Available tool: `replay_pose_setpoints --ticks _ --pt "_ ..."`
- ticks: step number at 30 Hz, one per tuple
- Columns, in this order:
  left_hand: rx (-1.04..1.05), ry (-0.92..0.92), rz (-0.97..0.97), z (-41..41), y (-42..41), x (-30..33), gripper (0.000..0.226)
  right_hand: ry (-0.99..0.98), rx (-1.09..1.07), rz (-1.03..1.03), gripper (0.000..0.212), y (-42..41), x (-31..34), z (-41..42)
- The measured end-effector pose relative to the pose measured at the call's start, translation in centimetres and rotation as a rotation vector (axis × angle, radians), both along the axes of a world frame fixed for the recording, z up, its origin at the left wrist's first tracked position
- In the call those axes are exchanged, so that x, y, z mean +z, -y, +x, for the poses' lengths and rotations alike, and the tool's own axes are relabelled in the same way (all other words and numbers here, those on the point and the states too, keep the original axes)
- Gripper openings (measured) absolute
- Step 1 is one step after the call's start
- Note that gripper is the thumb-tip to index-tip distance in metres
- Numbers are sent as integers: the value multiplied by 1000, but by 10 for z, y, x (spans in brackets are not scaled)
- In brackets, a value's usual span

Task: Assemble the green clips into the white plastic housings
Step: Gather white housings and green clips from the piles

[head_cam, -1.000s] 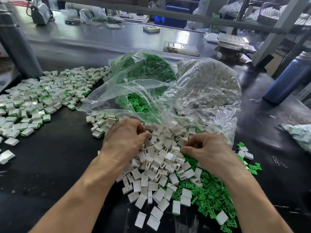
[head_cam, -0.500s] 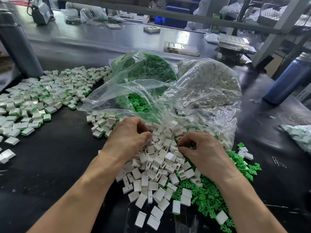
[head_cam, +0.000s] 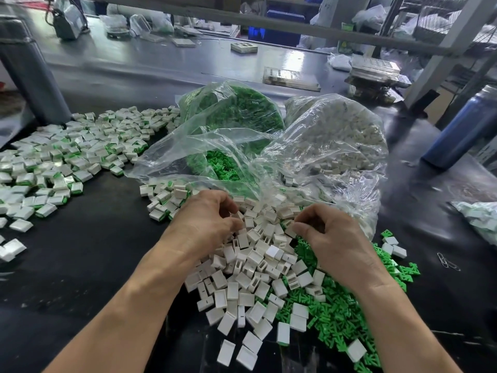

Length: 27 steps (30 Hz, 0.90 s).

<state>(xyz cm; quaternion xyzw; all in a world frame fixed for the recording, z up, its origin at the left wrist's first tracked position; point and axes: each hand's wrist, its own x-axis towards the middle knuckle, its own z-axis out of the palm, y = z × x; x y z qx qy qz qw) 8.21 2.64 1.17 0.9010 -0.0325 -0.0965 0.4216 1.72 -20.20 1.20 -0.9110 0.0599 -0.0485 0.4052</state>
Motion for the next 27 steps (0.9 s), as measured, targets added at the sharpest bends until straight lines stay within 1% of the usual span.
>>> replay_pose_setpoints --ticks 4,7,10,14,15,17,20,22,24,27 --pt "-1 18 24 -2 0 0 22 54 -46 126 7 -2 -2 1" --pt "-4 58 61 -3 2 0 20 64 -48 250 14 -3 -1 2" --pt "2 94 65 -4 3 0 20 76 -36 319 21 -4 -2 1" --pt "-18 139 41 -6 4 0 20 99 -30 365 20 -7 -2 2" --pt "-27 150 3 -6 4 1 19 104 -23 374 19 -7 -2 1" --pt "-26 146 -142 -7 5 4 18 116 -5 413 19 -7 -2 1" --pt "-33 65 -428 -10 7 10 17 148 31 458 25 -8 -2 0" --pt "-58 3 -576 -12 9 12 22 170 51 473 32 -9 -2 0" --pt "-75 -52 -685 -14 13 10 28 186 69 483 35 -12 -2 -1" --pt "-93 -112 -763 -13 17 6 27 195 74 540 30 -16 -2 0"
